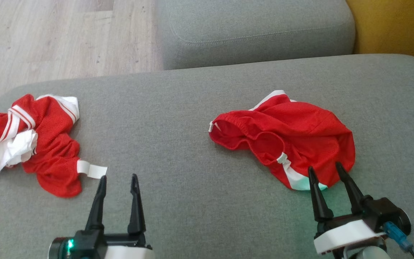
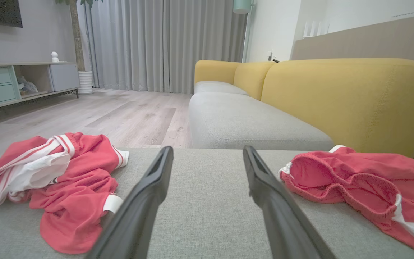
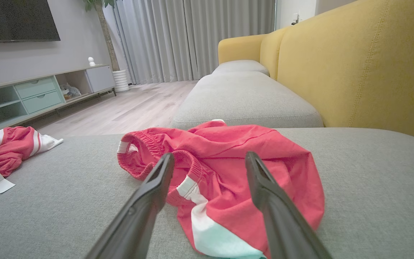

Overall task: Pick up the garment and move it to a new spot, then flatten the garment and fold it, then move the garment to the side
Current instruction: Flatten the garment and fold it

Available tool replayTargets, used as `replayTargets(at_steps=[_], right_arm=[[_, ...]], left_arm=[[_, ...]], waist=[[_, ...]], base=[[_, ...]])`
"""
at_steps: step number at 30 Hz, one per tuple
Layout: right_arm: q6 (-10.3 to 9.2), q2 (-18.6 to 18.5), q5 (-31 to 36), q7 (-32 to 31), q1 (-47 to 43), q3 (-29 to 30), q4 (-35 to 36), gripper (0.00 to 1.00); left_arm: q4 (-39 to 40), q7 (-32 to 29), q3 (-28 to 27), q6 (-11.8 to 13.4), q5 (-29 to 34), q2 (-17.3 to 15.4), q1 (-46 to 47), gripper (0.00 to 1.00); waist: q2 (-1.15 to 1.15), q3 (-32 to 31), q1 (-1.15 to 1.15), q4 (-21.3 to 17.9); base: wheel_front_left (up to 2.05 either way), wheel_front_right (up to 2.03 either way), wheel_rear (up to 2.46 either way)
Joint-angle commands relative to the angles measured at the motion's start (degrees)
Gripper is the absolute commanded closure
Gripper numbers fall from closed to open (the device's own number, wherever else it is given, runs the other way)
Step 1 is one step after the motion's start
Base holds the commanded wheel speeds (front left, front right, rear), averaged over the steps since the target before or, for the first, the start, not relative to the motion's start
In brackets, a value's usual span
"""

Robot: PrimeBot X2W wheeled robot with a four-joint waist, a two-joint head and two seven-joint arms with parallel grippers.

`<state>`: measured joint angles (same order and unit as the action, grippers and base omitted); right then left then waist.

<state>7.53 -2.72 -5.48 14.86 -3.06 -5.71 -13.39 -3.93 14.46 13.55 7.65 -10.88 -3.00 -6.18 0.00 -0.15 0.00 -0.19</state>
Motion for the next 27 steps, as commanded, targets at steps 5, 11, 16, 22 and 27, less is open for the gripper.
replayTargets(at_steps=[5,11,16,22,27], right_arm=[[-0.04,-0.2,0.2,0.1,1.6,-1.8,2.1,0.00],[-0.04,-0.2,0.4,0.1,1.6,-1.8,2.2,0.00],[-0.04,-0.2,0.7,0.1,1.6,-1.5,2.2,0.00],[-0.04,-0.2,1.5,0.1,1.9,-1.8,2.1,0.00],[-0.04,-0.2,1.8,0.1,2.1,-2.0,2.3,0.00]], left_arm=[[0.8,0.5,-1.1,0.1,2.3,0.1,1.4,0.00],[0.3,0.5,-1.3,-0.1,2.7,0.1,1.2,0.00],[-0.4,0.5,-0.9,0.1,3.1,0.1,1.1,0.00],[-1.0,0.5,-0.4,0.4,2.8,0.1,1.0,0.00],[-1.5,0.5,0.0,0.3,2.7,0.1,1.0,0.00]], waist=[[0.00,-0.1,0.00,0.1],[0.00,-0.3,0.00,0.1],[0.00,-0.2,0.00,0.4],[0.00,0.0,0.00,0.4],[0.00,0.0,0.00,0.2]], base=[[0.00,0.00,0.00],[0.00,0.00,0.00],[0.00,0.00,0.00],[0.00,0.00,0.00],[0.00,0.00,0.00]])
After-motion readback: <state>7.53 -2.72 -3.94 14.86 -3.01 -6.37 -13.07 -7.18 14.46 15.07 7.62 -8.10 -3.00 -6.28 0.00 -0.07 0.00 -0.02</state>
